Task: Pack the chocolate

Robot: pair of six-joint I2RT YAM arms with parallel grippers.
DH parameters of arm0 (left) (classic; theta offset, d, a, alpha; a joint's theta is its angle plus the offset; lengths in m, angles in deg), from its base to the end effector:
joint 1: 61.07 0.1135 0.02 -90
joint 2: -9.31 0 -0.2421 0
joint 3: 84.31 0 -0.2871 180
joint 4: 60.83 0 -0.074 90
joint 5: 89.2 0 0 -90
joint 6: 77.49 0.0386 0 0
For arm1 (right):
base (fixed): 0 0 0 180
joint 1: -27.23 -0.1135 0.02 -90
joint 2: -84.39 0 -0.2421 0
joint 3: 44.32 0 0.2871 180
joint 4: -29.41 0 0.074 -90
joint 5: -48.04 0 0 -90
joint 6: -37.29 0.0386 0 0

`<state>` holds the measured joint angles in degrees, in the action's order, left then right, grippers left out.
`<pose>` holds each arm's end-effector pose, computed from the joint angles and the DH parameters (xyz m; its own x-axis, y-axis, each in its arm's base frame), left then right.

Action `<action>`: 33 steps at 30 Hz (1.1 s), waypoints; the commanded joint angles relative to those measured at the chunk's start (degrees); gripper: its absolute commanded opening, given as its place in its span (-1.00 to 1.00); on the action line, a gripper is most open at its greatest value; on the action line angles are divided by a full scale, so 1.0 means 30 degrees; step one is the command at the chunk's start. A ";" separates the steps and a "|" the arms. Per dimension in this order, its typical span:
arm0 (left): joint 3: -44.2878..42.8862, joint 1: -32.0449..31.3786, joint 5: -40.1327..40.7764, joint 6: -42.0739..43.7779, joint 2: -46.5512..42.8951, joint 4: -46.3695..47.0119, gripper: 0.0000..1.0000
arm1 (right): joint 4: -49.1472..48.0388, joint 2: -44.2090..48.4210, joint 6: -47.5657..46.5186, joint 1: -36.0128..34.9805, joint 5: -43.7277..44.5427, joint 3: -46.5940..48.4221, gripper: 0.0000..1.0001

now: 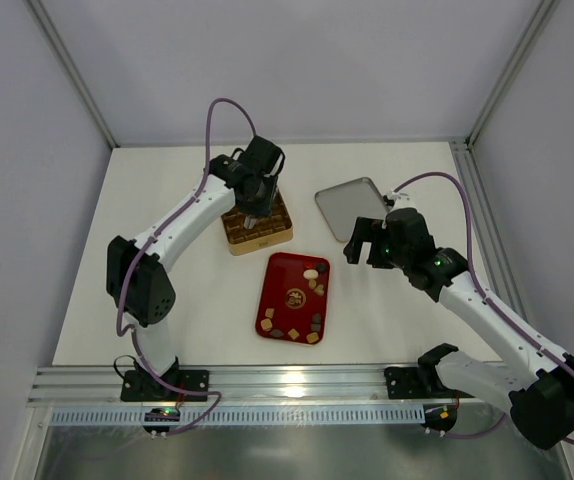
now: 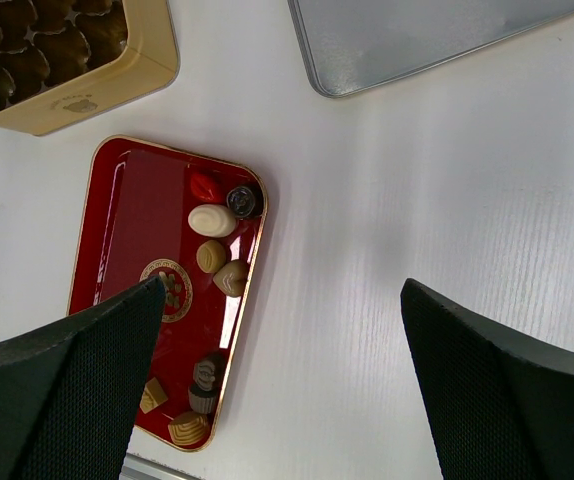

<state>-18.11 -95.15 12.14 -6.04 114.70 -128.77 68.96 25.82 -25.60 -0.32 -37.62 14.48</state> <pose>0.3562 -0.2319 0.2925 -0.8253 0.1817 -0.5347 0.2155 0.9765 -0.0007 0.2389 0.1213 0.2500 -0.6866 0.1543 -0.7105 -0.1083 0.9446 0.3099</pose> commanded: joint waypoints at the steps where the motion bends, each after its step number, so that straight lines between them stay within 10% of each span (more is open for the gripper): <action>1: 0.0044 0.0112 0.0119 0.0381 0.0117 0.0843 -0.33 | -0.0402 -0.0019 -0.0073 -0.0045 0.0018 0.0504 0.99; 14: -0.0484 0.0083 -0.0524 0.0118 -0.1463 0.0111 -0.31 | -0.0431 0.0039 -0.0015 -0.0045 0.0077 0.0592 1.00; 33: 0.8507 -0.3870 -0.1492 -0.2782 -1.1658 -0.3139 -0.27 | -0.0753 0.0127 0.0219 -0.0045 -0.0040 0.0270 1.00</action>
<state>4.65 -105.36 8.16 -11.74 83.20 -134.72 68.91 25.84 -25.53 -0.32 -37.64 14.48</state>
